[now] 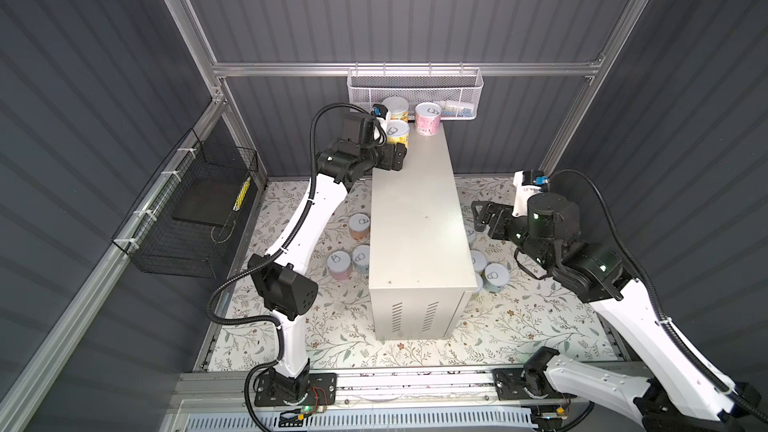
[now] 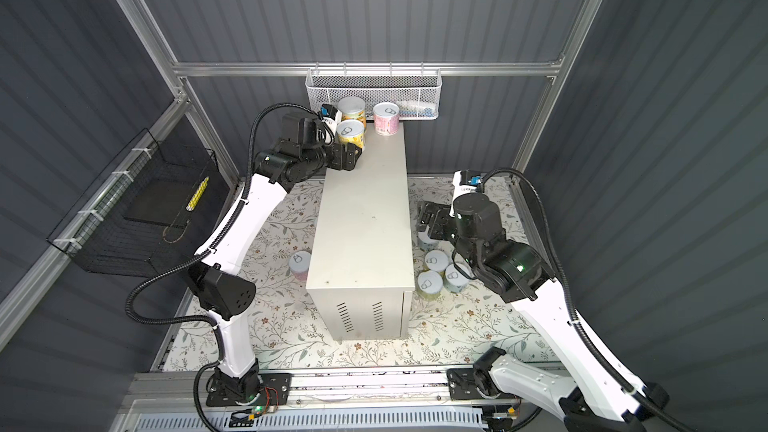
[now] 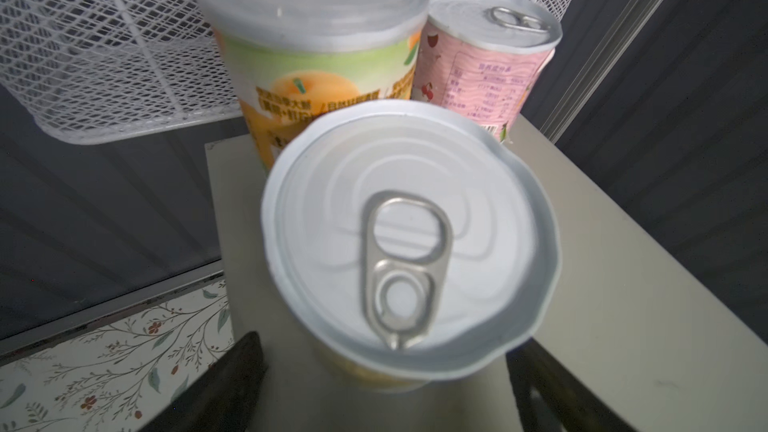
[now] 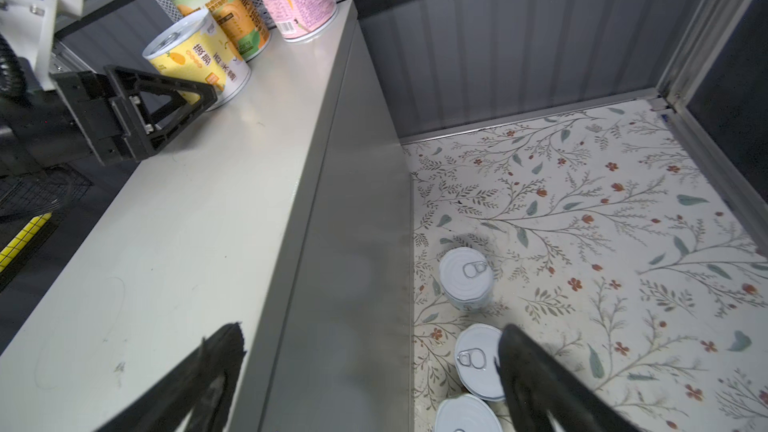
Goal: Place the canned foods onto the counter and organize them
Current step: 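Lower the yellow can beside the green-orange can and open the left gripper, then withdraw the left gripper down beside the cabinet while the right gripper lowers to cans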
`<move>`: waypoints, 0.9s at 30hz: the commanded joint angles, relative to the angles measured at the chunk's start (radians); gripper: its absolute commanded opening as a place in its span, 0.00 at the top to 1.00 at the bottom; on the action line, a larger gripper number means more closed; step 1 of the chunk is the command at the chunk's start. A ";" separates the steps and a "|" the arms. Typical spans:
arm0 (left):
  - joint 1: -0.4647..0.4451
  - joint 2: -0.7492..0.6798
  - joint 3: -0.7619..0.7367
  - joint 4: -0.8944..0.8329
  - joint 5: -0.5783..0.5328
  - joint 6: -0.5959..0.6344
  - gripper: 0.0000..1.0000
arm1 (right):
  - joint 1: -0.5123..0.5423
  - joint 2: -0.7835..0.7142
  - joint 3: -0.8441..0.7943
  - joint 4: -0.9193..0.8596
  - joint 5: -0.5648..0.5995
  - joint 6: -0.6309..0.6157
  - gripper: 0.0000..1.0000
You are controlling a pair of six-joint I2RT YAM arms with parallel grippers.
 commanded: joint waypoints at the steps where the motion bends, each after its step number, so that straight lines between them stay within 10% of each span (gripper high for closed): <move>1: 0.010 -0.103 -0.051 0.013 -0.009 0.000 0.01 | -0.017 -0.055 -0.045 -0.085 0.043 0.021 0.03; 13: 0.008 -0.493 -0.475 0.027 -0.051 -0.048 0.02 | -0.111 -0.241 -0.325 -0.280 0.056 0.198 0.03; 27: 0.008 -0.867 -1.032 0.053 -0.104 -0.172 0.07 | -0.182 -0.203 -0.637 -0.088 -0.060 0.273 0.06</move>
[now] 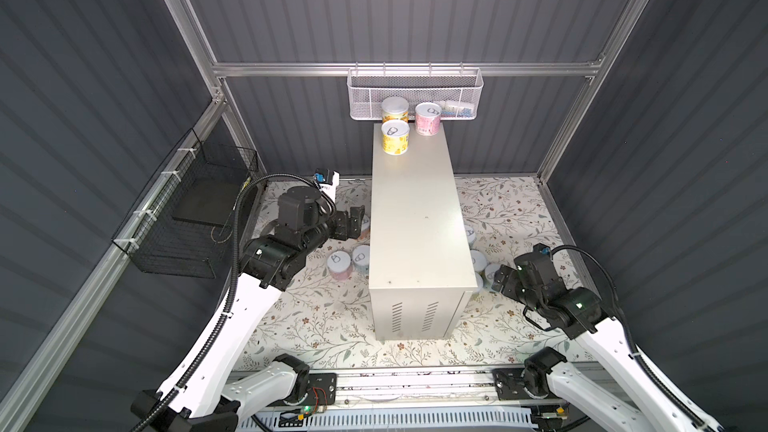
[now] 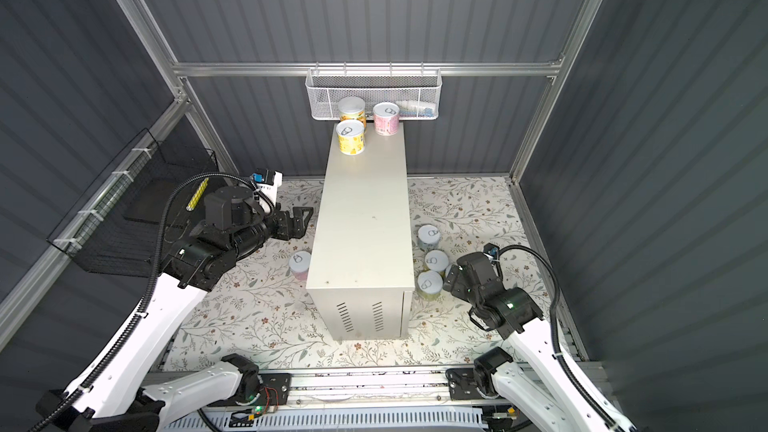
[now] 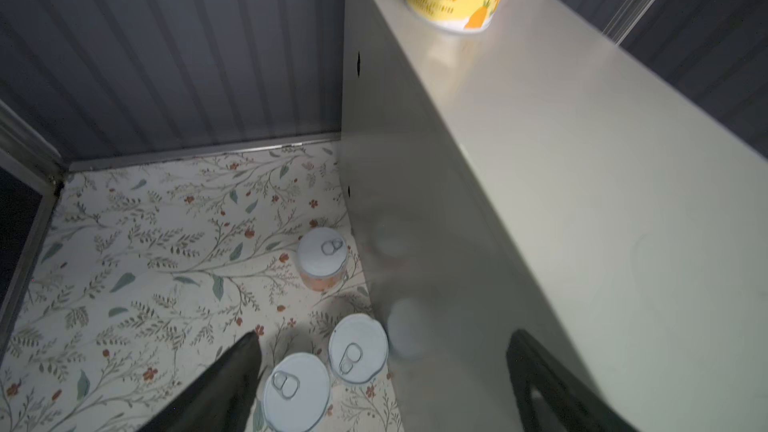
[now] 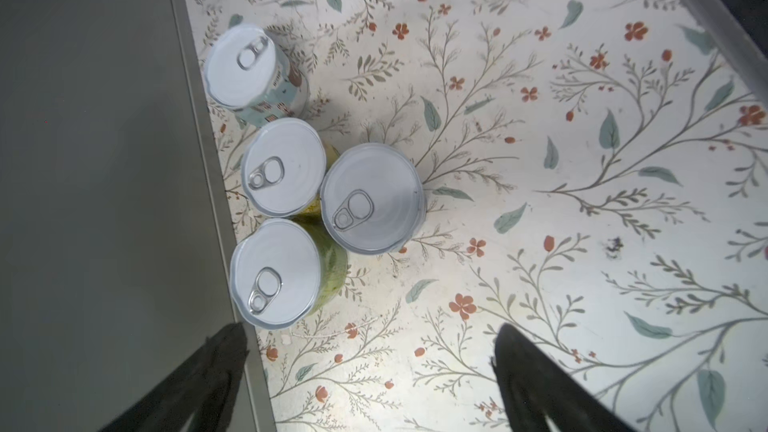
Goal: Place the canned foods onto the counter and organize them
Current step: 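Withdraw the left gripper down beside the cabinet while the right gripper lowers to cans, then close the right gripper around a white-lidded teal-labelled can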
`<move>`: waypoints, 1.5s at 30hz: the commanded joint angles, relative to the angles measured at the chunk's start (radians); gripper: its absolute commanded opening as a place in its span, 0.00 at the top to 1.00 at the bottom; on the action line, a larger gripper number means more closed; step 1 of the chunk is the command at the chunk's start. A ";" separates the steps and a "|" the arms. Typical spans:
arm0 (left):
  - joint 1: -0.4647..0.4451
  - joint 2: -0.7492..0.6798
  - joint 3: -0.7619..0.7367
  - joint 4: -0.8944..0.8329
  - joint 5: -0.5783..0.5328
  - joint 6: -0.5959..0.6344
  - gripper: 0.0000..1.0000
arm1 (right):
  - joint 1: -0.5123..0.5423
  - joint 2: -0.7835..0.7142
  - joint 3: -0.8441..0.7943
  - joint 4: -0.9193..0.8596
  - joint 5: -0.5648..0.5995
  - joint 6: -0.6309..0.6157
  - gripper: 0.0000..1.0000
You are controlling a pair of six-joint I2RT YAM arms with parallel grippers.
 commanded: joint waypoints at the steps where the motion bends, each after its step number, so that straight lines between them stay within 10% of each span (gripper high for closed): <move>1: 0.008 -0.022 -0.094 0.026 0.020 -0.059 0.07 | -0.019 0.040 -0.036 0.086 -0.021 0.010 0.06; 45: 0.008 0.055 -0.293 0.293 0.102 -0.132 0.07 | -0.202 0.531 -0.046 0.384 -0.050 -0.105 0.13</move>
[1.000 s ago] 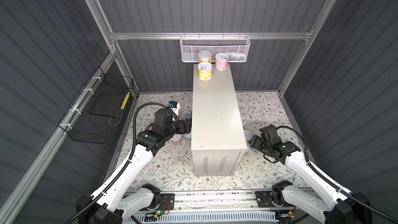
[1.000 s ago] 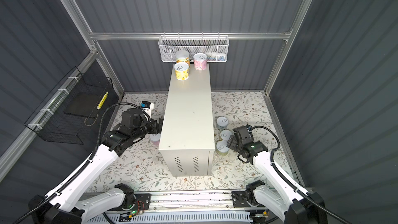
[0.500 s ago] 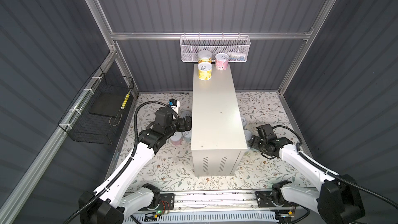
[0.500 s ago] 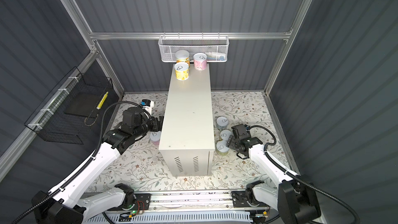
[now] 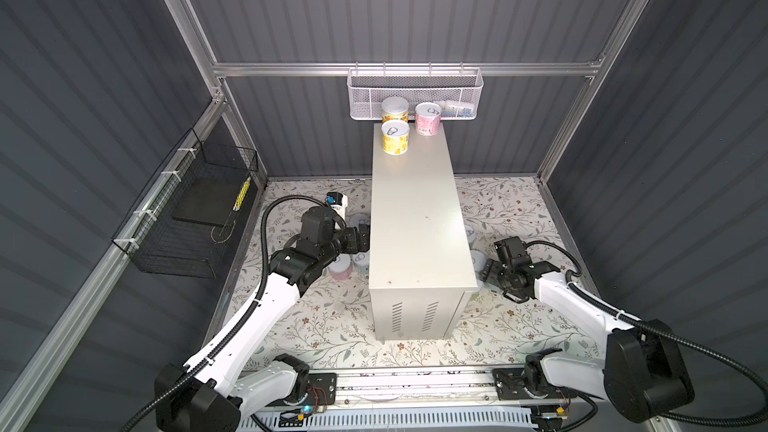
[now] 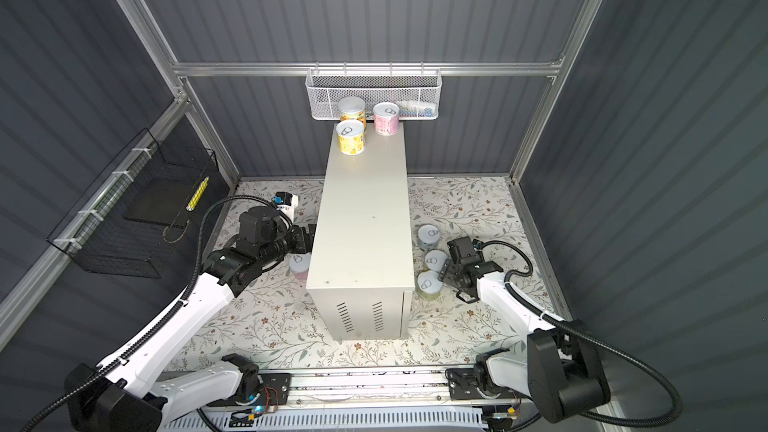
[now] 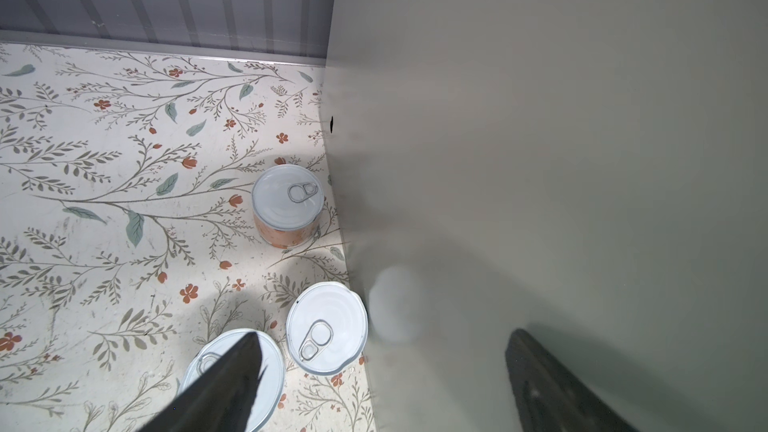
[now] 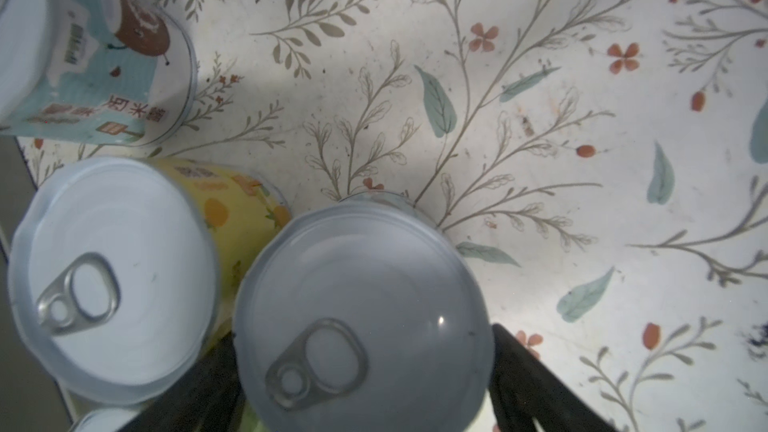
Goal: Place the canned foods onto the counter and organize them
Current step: 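Close the right gripper around a white-lidded teal-labelled can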
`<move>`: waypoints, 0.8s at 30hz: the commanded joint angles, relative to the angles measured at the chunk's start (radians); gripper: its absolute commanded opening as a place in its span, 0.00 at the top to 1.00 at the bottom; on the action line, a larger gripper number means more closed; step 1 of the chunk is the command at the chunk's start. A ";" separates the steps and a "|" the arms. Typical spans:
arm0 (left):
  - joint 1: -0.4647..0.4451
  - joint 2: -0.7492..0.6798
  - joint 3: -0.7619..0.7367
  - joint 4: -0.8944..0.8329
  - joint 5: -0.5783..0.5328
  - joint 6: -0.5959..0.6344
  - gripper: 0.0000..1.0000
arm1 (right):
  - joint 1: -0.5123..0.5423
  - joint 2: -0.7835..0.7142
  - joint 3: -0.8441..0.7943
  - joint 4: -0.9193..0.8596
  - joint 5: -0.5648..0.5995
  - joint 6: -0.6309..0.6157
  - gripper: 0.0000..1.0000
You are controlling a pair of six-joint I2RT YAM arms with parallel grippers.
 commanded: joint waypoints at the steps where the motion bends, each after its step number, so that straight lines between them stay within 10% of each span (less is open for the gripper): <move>1: 0.000 0.012 -0.014 0.031 0.025 -0.006 0.07 | -0.016 0.049 0.026 0.016 0.030 -0.009 0.13; 24: 0.000 0.039 -0.019 0.051 0.026 0.002 0.07 | -0.038 0.125 0.020 0.083 0.027 -0.003 0.31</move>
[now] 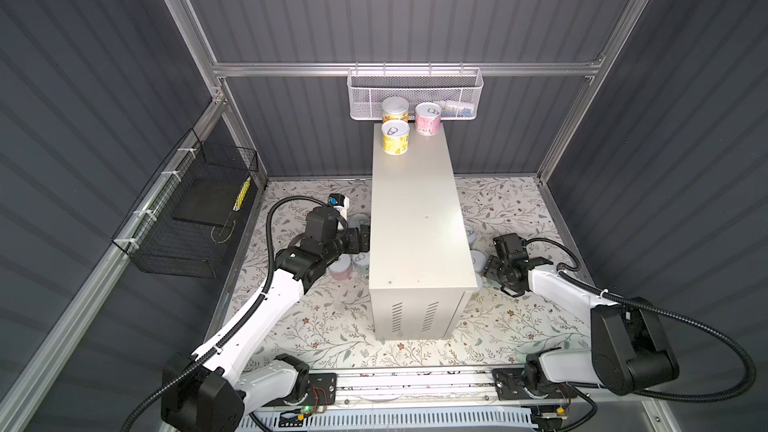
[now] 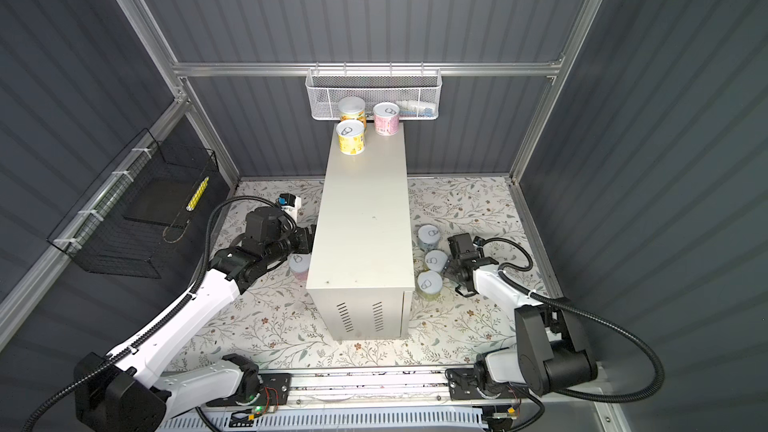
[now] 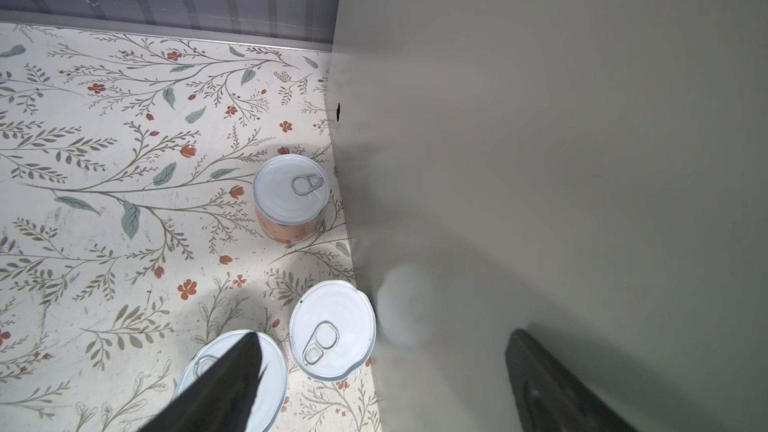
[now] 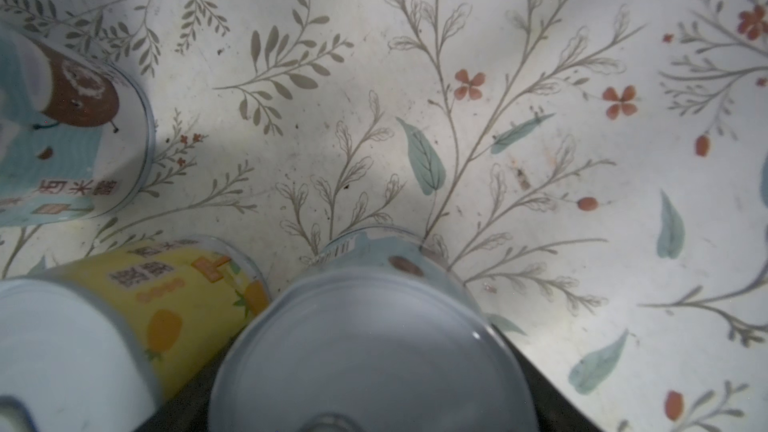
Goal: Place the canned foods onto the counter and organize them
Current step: 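Close the right gripper around a white-lidded teal-labelled can, then lift the teal-labelled can up toward the cabinet top with the right gripper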
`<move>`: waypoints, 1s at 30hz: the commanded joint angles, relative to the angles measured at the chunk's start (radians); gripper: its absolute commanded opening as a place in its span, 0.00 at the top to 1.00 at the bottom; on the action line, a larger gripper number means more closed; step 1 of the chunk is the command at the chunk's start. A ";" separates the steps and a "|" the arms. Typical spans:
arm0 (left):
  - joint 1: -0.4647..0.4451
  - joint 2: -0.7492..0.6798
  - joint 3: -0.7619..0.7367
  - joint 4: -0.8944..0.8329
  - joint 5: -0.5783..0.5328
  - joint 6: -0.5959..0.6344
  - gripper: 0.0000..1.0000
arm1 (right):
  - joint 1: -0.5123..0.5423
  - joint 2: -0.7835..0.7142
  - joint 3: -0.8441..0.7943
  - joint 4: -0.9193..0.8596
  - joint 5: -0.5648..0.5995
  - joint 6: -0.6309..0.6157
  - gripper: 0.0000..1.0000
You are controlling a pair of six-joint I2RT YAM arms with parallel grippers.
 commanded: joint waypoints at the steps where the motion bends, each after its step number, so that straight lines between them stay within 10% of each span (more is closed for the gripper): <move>1: -0.005 0.005 -0.001 0.022 0.026 0.004 0.07 | -0.007 0.020 0.008 -0.018 -0.013 -0.003 0.32; 5: -0.005 0.010 0.012 0.015 0.021 0.014 0.07 | -0.007 0.011 0.018 -0.026 -0.014 -0.016 0.53; 9: -0.005 0.017 0.031 0.001 0.014 0.027 0.07 | -0.007 -0.002 0.044 -0.060 -0.006 -0.029 1.00; 20: -0.004 -0.021 0.080 -0.048 -0.035 0.059 0.07 | -0.008 -0.235 0.215 -0.372 -0.041 -0.065 1.00; 30: -0.001 -0.019 0.130 -0.103 -0.042 0.090 0.07 | 0.002 -0.345 0.684 -0.750 -0.203 -0.146 1.00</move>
